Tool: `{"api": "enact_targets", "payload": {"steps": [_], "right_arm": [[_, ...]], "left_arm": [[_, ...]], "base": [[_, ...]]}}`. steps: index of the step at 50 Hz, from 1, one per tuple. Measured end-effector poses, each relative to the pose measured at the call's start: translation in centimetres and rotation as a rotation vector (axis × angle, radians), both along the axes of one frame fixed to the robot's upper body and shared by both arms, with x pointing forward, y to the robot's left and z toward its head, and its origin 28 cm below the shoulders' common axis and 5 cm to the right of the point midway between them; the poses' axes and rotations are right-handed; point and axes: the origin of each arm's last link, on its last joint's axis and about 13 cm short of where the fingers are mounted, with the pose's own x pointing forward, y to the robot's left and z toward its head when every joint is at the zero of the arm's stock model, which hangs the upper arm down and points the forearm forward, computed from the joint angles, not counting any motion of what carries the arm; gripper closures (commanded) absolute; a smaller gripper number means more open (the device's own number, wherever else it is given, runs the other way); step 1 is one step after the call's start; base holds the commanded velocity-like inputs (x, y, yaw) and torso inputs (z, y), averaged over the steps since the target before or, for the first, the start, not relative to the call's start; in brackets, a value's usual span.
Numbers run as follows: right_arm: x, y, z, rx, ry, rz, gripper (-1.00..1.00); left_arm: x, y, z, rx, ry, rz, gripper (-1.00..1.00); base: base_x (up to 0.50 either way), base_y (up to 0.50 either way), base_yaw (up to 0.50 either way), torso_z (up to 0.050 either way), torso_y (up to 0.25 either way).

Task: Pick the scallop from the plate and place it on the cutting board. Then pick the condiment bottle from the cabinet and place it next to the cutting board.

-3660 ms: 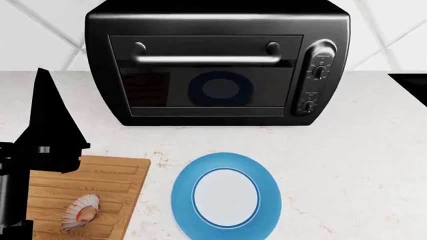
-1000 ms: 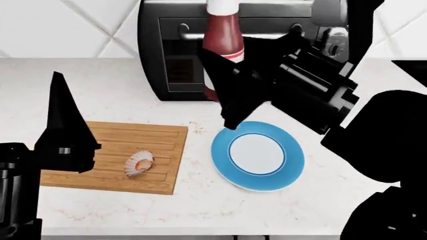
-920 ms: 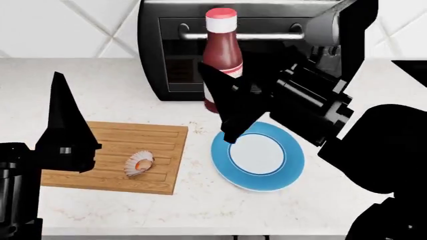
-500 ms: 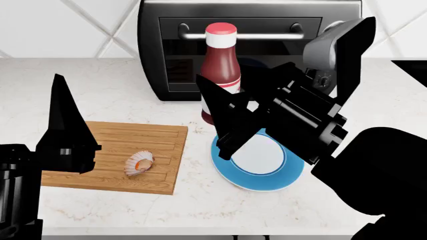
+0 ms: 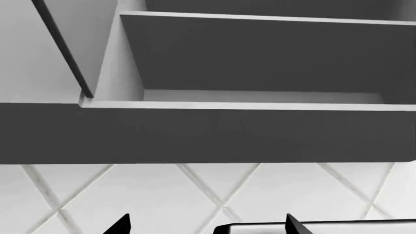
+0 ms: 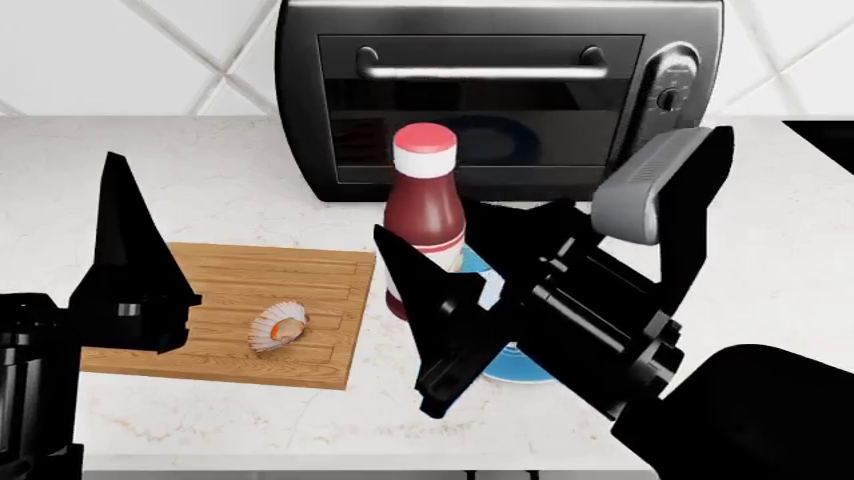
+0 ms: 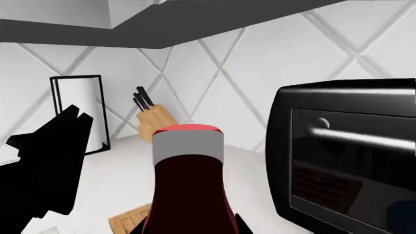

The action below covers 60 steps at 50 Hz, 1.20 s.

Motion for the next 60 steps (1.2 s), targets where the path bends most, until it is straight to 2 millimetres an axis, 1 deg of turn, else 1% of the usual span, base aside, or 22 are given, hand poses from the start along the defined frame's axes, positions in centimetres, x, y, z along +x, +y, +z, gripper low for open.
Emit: {"api": "enact_targets", "payload": {"steps": [11, 20, 26, 40, 60], "right_arm": [[-1.0, 0.3, -2.4, 0.005, 0.021, -0.001, 1.00], [-1.1, 0.5, -3.8, 0.008, 0.027, -0.007, 1.00], [-0.7, 0.6, -4.6, 0.005, 0.032, -0.013, 1.00], [0.9, 1.5, -6.6, 0.014, 0.055, 0.002, 1.00], [1.1, 1.8, -8.1, 0.002, 0.085, 0.022, 1.00]], "left_arm": [[0.1, 0.0, -0.1, 0.001, 0.000, 0.002, -1.00], [0.1, 0.0, -0.1, 0.002, -0.001, 0.002, -1.00], [0.1, 0.1, -0.1, 0.002, -0.002, 0.003, -1.00], [0.1, 0.1, -0.1, 0.003, -0.003, 0.007, -1.00], [0.0, 0.2, -0.2, 0.006, -0.003, 0.010, -1.00]], "base": [[0.00, 0.00, 0.00, 0.000, 0.000], [0.00, 0.00, 0.00, 0.000, 0.000], [0.00, 0.00, 0.00, 0.000, 0.000], [0.00, 0.00, 0.00, 0.000, 0.000], [0.00, 0.00, 0.00, 0.000, 0.000]]}}
